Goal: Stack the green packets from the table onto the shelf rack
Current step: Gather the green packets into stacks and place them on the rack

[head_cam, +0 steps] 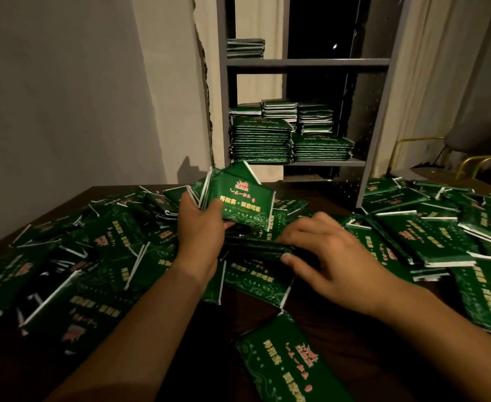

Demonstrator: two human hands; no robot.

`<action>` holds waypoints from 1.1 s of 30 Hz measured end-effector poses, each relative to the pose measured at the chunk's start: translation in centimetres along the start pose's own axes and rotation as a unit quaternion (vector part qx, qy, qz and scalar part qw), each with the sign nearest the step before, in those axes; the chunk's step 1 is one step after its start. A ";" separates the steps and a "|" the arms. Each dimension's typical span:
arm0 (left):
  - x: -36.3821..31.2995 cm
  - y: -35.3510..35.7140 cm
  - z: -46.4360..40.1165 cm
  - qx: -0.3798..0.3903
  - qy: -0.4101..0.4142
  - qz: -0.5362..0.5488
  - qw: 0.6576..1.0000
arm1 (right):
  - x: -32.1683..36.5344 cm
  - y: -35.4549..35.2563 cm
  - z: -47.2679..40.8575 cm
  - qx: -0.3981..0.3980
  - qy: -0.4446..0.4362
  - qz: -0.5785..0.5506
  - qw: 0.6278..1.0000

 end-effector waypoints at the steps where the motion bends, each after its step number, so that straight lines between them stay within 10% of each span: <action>1: -0.1 -0.2 -0.1 -0.008 -0.004 0.006 1.000 | -0.3 -0.7 0.0 -0.018 0.005 -0.009 1.000; 4: 0.0 -0.7 -0.2 -0.028 -0.024 0.002 0.999 | -1.9 -2.4 0.5 -0.048 0.072 -0.152 0.985; 11: 1.4 0.6 0.3 0.016 -0.059 0.031 0.998 | -5.4 -2.6 1.4 -0.082 0.207 -0.524 0.822; 15: 2.2 2.1 1.3 0.064 -0.108 0.066 0.990 | -6.3 -3.2 1.5 -0.134 0.224 -0.388 0.884; 33: 1.9 4.2 3.2 0.139 -0.089 0.034 0.986 | -7.1 -1.1 2.0 -0.061 0.286 -0.377 0.879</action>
Point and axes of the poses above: each hand's wrist, its own z-axis away from the middle knuckle, its own y-axis out of the palm, x = y × z, the point moved 8 cm from there along -z, towards the middle knuckle, and after that the axes turned 1 degree about y, right-handed, at the moved point
